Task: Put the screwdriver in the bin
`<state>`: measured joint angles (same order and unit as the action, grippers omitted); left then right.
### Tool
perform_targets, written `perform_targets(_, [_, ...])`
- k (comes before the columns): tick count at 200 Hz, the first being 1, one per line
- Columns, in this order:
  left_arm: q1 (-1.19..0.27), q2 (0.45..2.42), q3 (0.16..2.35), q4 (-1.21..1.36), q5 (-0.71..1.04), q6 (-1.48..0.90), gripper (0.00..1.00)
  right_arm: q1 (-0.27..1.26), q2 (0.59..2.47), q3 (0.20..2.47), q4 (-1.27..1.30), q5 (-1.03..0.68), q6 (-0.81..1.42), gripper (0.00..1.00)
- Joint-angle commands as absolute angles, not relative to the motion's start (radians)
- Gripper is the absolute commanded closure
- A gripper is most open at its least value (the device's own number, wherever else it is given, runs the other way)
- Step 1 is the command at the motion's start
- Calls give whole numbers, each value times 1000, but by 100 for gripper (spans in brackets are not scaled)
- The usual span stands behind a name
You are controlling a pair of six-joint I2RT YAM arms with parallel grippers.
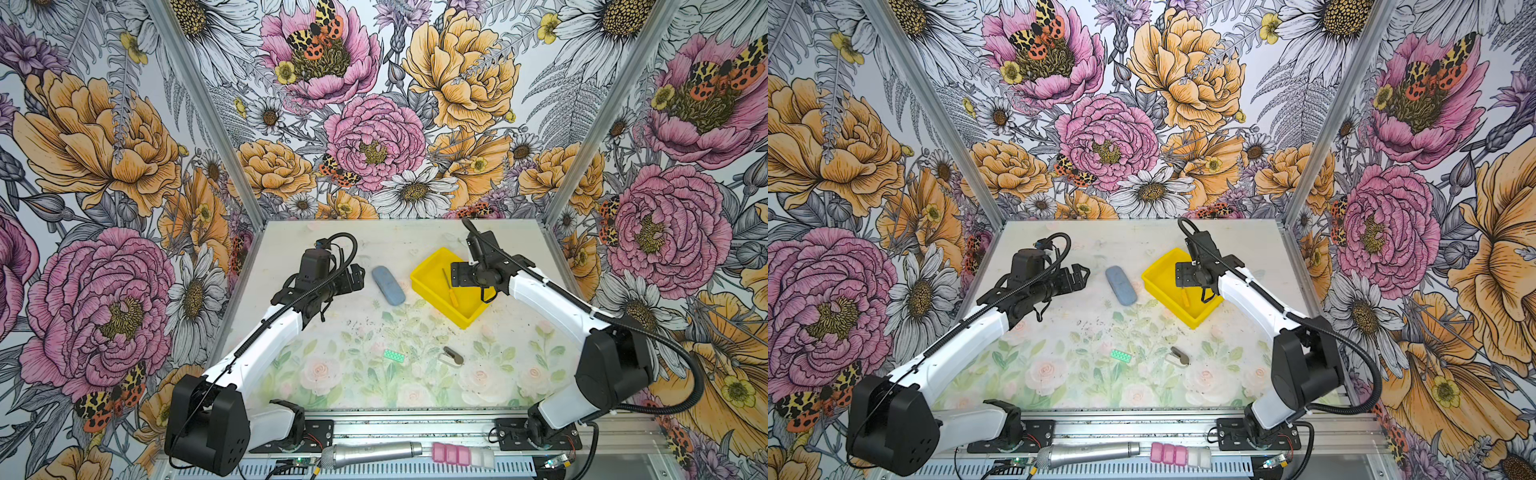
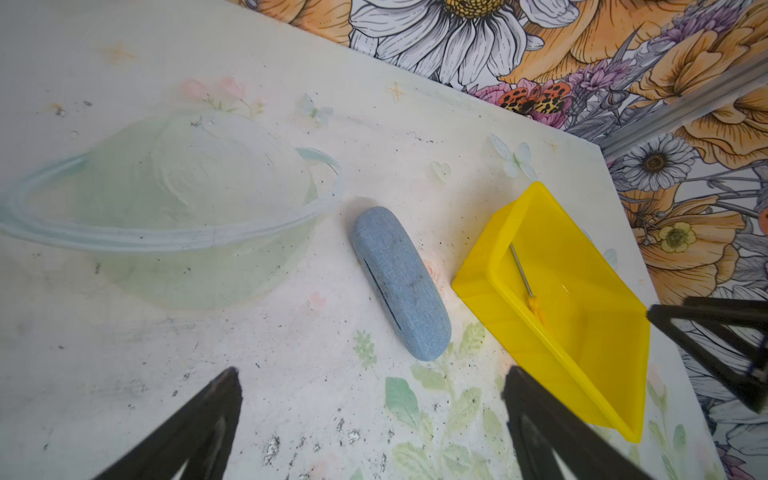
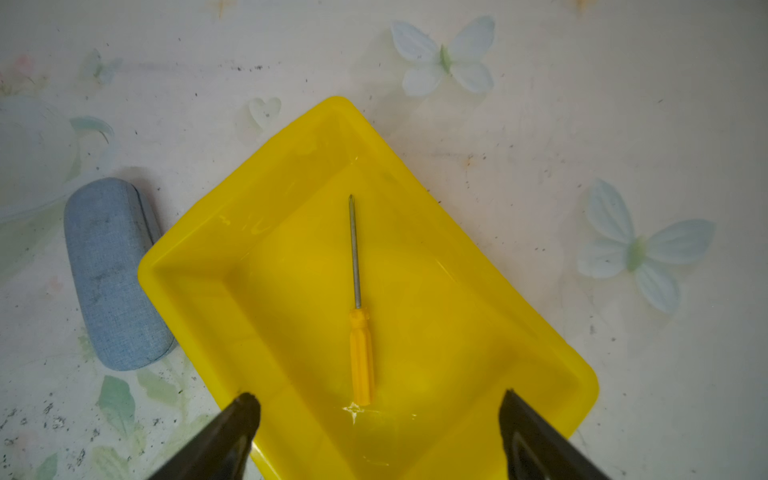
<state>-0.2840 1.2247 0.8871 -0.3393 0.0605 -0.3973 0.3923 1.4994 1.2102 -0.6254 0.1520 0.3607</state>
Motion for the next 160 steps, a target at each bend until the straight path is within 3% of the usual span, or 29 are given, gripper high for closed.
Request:
perform_targets(1, [-251, 1170, 849, -324, -90, -342, 1, 392, 1346, 1128, -559, 294, 337, 1])
perform_targets(42, [-207, 1127, 711, -176, -517, -337, 1, 302, 1070, 852, -351, 506, 335, 0])
perform_targets(69, [-173, 1136, 576, 74, -591, -190, 1, 193, 1073, 695, -161, 695, 384, 0])
perform_targets(115, [-120, 1242, 428, 549, -495, -44, 1, 62, 1259, 528, 328, 479, 246, 0])
perform_targets(160, [-71, 1418, 408, 764, -418, -6, 2, 18, 1404, 465, 594, 448, 187, 1])
